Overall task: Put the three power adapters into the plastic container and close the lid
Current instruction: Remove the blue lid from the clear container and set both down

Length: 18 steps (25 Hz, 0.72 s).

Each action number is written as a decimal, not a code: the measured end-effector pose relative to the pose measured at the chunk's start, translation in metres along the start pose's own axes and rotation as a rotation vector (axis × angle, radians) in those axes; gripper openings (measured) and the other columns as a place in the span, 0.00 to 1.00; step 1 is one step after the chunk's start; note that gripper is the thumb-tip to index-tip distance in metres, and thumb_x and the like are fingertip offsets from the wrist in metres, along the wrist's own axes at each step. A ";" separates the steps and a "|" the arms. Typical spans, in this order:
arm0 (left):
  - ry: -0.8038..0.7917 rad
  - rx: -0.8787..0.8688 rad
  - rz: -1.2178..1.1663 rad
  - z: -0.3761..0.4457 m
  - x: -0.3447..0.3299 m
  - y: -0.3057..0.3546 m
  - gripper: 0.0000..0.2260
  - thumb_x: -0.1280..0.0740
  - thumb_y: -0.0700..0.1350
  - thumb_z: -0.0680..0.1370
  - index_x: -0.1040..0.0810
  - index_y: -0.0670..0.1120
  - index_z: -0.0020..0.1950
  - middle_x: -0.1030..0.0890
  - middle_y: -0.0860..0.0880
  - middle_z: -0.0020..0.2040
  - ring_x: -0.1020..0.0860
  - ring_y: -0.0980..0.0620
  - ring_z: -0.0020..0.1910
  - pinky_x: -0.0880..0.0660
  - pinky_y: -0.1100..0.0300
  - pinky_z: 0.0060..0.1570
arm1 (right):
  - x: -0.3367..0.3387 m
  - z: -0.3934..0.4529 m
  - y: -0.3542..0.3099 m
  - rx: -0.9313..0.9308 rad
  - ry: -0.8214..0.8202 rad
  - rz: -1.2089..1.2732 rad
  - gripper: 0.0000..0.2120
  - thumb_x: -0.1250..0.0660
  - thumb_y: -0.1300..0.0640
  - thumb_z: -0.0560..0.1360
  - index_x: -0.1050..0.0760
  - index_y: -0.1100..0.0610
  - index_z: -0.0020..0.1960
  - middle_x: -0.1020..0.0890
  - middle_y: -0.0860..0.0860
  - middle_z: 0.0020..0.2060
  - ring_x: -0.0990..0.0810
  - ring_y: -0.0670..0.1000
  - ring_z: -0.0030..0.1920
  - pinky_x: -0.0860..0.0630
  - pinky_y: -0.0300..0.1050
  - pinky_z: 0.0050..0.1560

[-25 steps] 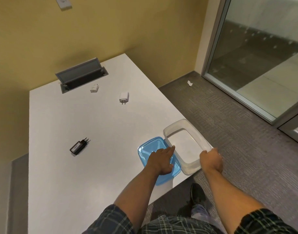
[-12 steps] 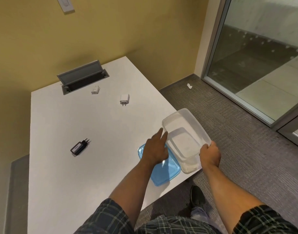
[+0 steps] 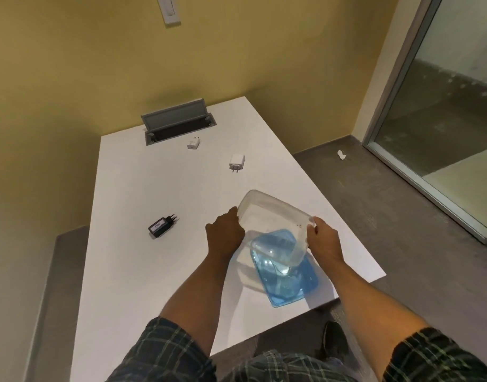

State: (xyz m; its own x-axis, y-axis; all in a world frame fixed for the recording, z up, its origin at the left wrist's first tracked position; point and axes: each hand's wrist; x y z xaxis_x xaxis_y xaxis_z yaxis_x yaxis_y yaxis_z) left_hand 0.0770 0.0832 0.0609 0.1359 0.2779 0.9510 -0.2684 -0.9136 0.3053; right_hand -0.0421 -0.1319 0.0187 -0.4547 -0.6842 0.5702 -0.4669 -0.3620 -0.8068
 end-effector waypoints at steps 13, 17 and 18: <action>-0.034 0.499 -0.271 -0.087 0.003 -0.131 0.10 0.40 0.40 0.70 0.22 0.43 0.48 0.19 0.46 0.43 0.20 0.39 0.44 0.23 0.54 0.43 | -0.098 -0.019 -0.055 0.224 -0.391 -0.221 0.15 0.36 0.54 0.80 0.25 0.58 0.65 0.17 0.54 0.40 0.18 0.56 0.47 0.24 0.48 0.49; -0.050 0.561 -0.269 -0.103 0.000 -0.142 0.10 0.39 0.40 0.71 0.22 0.43 0.48 0.19 0.46 0.43 0.19 0.40 0.44 0.23 0.55 0.43 | -0.111 -0.026 -0.056 0.270 -0.449 -0.273 0.16 0.36 0.54 0.80 0.25 0.58 0.66 0.15 0.58 0.47 0.18 0.57 0.51 0.24 0.48 0.52; -0.053 0.572 -0.269 -0.106 -0.001 -0.144 0.10 0.39 0.40 0.71 0.22 0.43 0.49 0.19 0.45 0.43 0.19 0.40 0.45 0.24 0.55 0.42 | -0.114 -0.027 -0.056 0.285 -0.458 -0.291 0.17 0.37 0.54 0.81 0.25 0.59 0.67 0.15 0.58 0.49 0.18 0.58 0.53 0.25 0.47 0.53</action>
State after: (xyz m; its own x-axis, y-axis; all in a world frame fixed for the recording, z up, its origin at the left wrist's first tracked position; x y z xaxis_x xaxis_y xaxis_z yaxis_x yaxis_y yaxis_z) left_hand 0.0141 0.2460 0.0215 0.1783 0.5185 0.8363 0.3321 -0.8317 0.4449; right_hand 0.0150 -0.0164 0.0028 0.0627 -0.7116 0.6998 -0.2724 -0.6867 -0.6739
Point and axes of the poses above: each hand's wrist, its own z-axis towards the middle knuckle, its own x-axis out of the back of the hand, y = z × x
